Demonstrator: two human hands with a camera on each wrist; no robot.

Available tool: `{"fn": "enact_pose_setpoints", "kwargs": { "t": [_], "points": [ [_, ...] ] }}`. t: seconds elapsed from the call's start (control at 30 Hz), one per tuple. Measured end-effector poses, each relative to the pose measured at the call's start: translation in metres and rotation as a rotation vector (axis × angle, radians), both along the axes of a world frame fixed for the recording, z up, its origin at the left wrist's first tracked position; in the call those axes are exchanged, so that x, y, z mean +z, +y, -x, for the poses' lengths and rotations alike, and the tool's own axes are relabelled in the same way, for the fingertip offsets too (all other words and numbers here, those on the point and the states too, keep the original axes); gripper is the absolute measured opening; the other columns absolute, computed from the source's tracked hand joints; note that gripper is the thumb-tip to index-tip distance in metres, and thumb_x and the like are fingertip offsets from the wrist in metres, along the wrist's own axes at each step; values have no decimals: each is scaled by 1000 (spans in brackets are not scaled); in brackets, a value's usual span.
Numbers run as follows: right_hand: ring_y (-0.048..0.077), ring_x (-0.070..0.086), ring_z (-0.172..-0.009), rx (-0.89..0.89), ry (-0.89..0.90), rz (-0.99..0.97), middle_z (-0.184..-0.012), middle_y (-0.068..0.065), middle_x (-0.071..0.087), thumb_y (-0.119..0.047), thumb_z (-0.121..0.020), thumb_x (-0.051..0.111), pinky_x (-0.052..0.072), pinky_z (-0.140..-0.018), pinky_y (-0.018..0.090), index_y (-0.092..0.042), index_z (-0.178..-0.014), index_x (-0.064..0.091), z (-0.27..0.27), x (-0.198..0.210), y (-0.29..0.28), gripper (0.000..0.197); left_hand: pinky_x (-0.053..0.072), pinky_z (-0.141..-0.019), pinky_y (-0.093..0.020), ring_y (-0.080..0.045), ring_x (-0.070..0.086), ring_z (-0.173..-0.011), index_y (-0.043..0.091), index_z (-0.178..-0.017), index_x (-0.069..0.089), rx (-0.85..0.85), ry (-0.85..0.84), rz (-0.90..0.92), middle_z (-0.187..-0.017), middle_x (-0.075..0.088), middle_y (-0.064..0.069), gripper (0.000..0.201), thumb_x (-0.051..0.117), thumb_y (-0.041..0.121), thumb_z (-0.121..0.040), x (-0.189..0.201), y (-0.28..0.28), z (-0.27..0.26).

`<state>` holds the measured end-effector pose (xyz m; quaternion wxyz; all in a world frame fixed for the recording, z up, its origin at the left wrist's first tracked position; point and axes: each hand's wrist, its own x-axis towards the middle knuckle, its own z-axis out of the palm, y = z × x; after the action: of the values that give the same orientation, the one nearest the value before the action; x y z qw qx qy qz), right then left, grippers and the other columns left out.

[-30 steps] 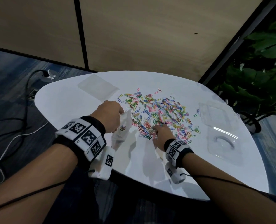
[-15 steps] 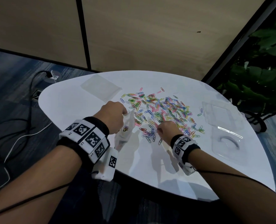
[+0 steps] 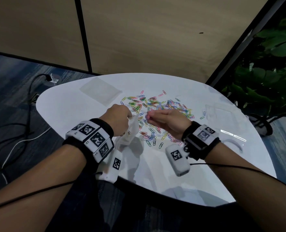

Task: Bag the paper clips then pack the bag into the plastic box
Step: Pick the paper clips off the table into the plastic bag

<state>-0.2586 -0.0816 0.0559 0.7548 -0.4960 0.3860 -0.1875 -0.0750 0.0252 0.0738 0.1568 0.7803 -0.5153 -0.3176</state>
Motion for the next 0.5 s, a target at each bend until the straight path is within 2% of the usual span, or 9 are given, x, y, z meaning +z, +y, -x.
{"fn": "enact_pose_setpoints", "kwargs": {
  "t": [0.07, 0.13, 0.23, 0.27, 0.33, 0.43, 0.5],
  "points": [
    [19, 72, -82, -9, 15, 113, -87, 12, 75, -3, -87, 68, 58, -84, 28, 2, -94, 73, -16, -2, 21, 10, 65, -77, -40, -27, 78, -73, 9, -126, 67, 4, 21, 9, -92, 75, -16, 39, 46, -1, -95, -2, 0, 1],
    [18, 72, -78, 9, 129, 336, -85, 10, 76, -7, -85, 72, 59, -83, 30, -8, -89, 77, -27, -9, 38, 6, 65, -75, -39, -26, 78, -68, 9, -121, 69, 4, 26, 14, -82, 76, -15, 37, 45, 0, -95, -1, 0, 1],
    [9, 70, -83, 202, 420, 733, -96, 4, 76, -10, -86, 69, 52, -79, 9, -12, -105, 76, -34, -16, 47, 20, 65, -75, -41, -28, 77, -68, 9, -118, 70, 33, 47, 20, -82, 75, -13, 33, 48, -1, -96, 0, 2, 0],
    [9, 70, -88, 272, 469, 820, -103, 3, 75, -8, -88, 65, 50, -80, 9, -13, -112, 73, -36, -15, 49, 26, 65, -75, -41, -27, 77, -68, 9, -115, 71, 33, 47, 21, -81, 74, -13, 31, 49, -1, -95, 0, 2, -1],
    [12, 72, -91, 321, 446, 859, -109, 4, 73, -2, -90, 57, 53, -78, 12, -13, -118, 69, -38, -8, 49, 32, 65, -74, -40, -25, 77, -68, 10, -112, 74, 24, 36, 19, -78, 76, -13, 33, 49, -3, -93, -1, 2, -4],
    [19, 74, -79, 163, 321, 740, -96, 11, 73, 7, -89, 52, 61, -71, 24, -7, -106, 72, -31, -1, 36, 29, 65, -78, -40, -26, 77, -70, 11, -121, 69, 39, 23, 24, -81, 77, -14, 38, 46, -3, -94, -1, 2, -8],
    [21, 73, -75, 129, 451, 735, -89, 9, 73, 0, -88, 62, 62, -71, 36, -8, -105, 72, -14, -8, 20, 22, 65, -79, -40, -27, 77, -70, 9, -125, 67, 53, 24, 21, -82, 76, -15, 39, 45, -2, -95, 0, 3, -12]
  ]
}}
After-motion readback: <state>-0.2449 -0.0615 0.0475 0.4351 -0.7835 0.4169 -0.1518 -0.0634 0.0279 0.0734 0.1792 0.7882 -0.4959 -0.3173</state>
